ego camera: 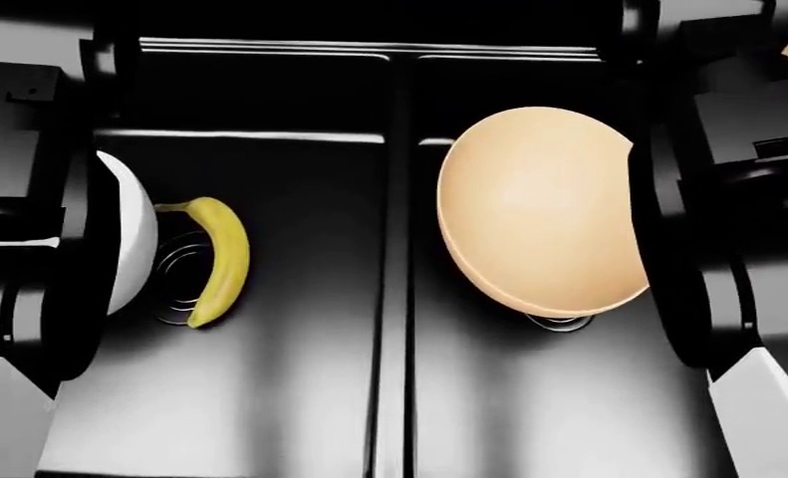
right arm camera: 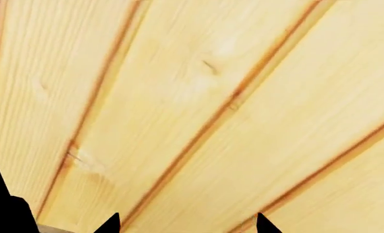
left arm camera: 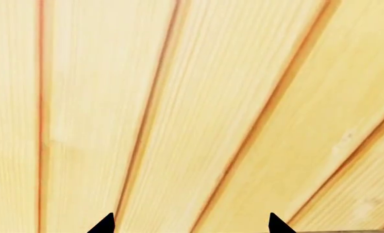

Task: Pick the bowl and bowl and place them in the sink. Then turn on the water.

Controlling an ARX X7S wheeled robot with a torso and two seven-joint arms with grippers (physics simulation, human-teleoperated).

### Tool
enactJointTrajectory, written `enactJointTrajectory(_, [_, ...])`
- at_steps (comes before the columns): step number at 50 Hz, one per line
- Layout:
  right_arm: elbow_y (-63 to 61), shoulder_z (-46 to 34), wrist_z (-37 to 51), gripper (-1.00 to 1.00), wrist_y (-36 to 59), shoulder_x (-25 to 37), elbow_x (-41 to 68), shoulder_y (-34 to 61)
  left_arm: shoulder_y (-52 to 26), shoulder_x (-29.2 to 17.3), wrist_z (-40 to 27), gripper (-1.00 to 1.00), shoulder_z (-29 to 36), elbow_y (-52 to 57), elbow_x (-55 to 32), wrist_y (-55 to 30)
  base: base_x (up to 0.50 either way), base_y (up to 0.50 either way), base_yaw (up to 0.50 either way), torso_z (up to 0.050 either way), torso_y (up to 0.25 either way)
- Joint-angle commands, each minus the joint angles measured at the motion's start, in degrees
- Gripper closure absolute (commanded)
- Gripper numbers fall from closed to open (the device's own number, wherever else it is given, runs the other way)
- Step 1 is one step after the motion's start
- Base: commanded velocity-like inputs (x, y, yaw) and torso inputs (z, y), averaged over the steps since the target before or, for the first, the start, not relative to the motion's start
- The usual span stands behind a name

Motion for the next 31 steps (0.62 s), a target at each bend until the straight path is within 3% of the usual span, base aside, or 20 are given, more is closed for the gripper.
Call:
enactJointTrajectory(1, [-0.45,0.55,1.6,-1.0,0.02,2.7,0.04,-0.67,1.32,-0.79,-0.17,-1.0,0.35,1.79,-0.06,-0.27,0.0,0.0,0.0,0.0,0.0])
enactJointTrajectory(13, [-19.39,1.83,5.04,-1.0,11.43,7.04,1.72,-7.94,1.34,-0.83,0.0,-1.0,0.6,1.76,-0.31,-0.02,0.0,0.0,0.0,0.0,0.0])
enactJointTrajectory(31, [-15.42,1.03,4.16,-1.0,9.55,5.85,1.7,-5.81,1.35,-0.87,-0.27,-1.0,0.85,1.81,-0.62,-0.11,0.0,0.0,0.0,0.0,0.0])
